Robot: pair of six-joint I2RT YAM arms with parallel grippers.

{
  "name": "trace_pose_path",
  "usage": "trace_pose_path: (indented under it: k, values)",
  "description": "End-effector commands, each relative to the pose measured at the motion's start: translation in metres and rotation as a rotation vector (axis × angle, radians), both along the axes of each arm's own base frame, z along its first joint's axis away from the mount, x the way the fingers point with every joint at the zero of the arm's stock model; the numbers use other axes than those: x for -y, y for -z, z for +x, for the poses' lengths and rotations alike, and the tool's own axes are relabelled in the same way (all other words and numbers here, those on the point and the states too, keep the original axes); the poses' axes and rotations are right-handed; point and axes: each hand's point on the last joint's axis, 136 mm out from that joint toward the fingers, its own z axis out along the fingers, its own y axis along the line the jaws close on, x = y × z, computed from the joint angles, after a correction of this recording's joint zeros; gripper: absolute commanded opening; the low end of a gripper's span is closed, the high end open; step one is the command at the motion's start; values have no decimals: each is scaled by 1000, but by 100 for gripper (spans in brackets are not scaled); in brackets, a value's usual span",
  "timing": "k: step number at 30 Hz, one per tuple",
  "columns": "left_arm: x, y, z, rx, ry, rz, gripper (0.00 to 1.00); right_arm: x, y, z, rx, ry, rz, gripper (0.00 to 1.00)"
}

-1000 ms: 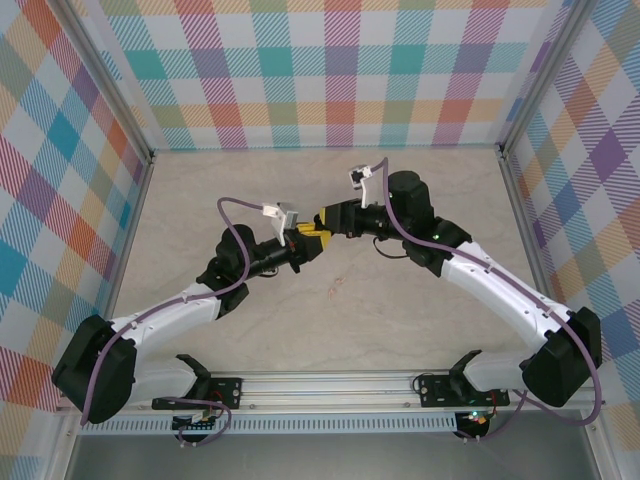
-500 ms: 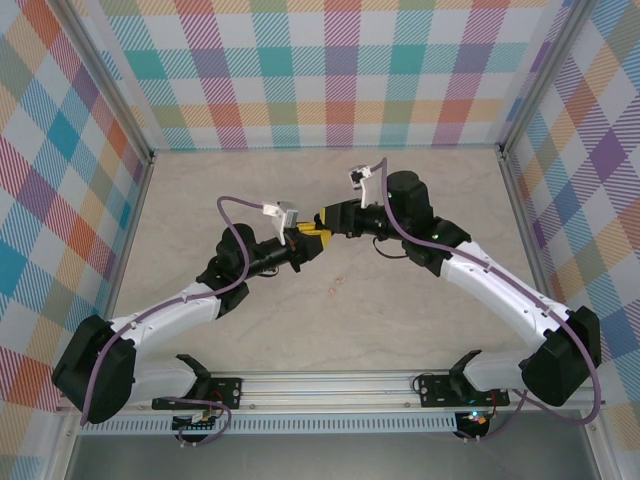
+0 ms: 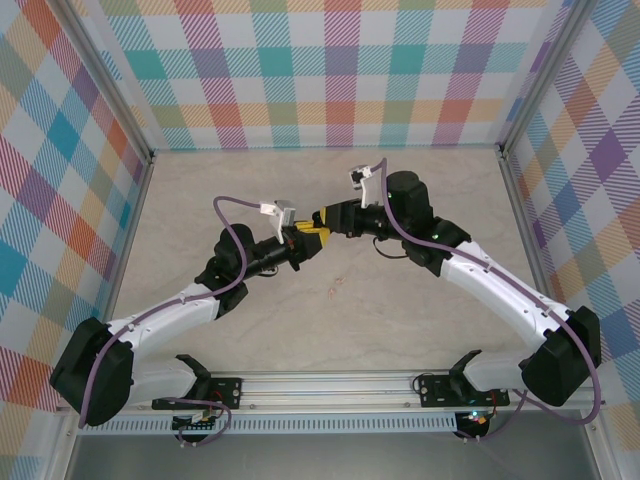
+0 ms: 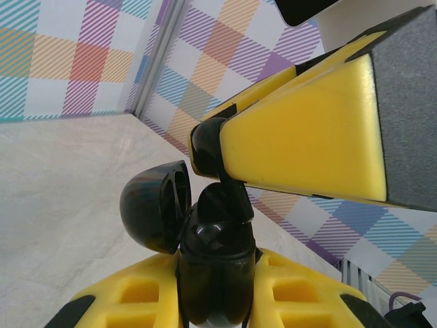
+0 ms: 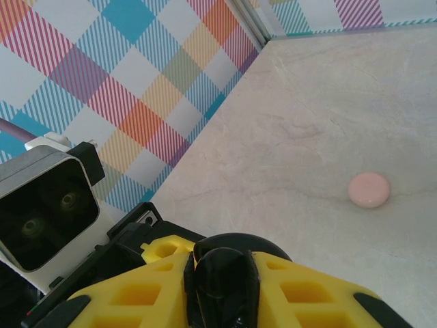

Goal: Insert wireless bluetooth earbuds into charging case

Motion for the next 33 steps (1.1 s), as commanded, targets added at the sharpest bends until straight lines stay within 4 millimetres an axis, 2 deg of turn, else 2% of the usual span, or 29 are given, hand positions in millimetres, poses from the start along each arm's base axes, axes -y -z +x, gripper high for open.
trace_pose_path:
  k: [1,13,21,33]
  values:
    - [2,-33,-5,69,9,-64,16,-2,-2,-1,28,-6,-4,30]
    - [4,-31,-2,53,8,-66,15,-9,1,0,30,12,-19,31]
    - [1,-25,1,44,-23,-36,15,0,4,2,35,49,-61,30]
    - [0,-23,2,42,-33,-16,15,2,7,0,31,44,-87,14]
